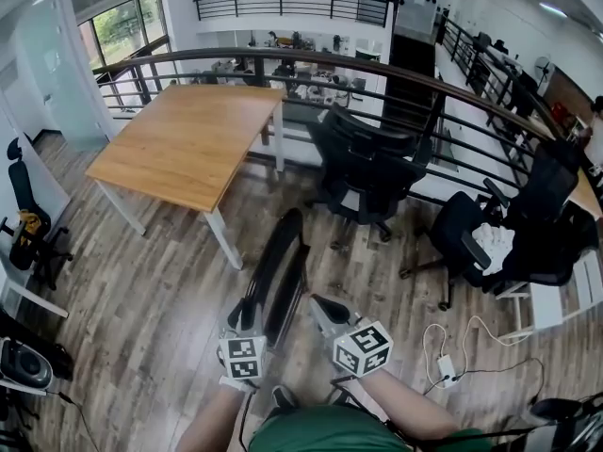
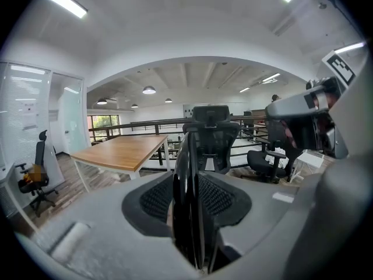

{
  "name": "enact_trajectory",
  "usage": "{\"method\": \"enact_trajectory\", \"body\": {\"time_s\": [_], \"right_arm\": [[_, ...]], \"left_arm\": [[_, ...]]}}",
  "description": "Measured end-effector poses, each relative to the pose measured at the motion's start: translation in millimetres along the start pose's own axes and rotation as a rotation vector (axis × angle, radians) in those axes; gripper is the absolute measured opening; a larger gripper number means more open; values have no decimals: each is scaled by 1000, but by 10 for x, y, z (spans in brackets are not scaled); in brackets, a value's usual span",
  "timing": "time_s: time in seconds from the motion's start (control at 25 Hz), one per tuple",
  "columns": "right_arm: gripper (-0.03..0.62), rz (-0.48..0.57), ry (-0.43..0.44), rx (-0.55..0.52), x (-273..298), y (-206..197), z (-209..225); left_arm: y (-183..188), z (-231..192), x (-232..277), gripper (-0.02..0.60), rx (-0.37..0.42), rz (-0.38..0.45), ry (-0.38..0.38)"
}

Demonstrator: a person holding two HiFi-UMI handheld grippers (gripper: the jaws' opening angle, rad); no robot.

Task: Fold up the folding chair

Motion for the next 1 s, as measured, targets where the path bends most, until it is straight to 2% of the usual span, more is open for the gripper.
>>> {"method": "enact_trajectory", "body": {"time_s": [0.36,1.0], "right_arm": [[5,162,-35,-153,-194,470,-122],[3,187,-52,-221,-186,503,-156]], "left_arm": [[-8,-72,37,137,-19,3,17],[-18,-52,53,137,-18,12,11]]}}
Point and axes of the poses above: the fingertips, and each gripper's own axes: x forward along the fingers, z to its right, y out of its top, the point moved 10 cm from there along -x, backward along the fingers, and after that the axes turned 8 degrees about -y, right-handed, at the moved point
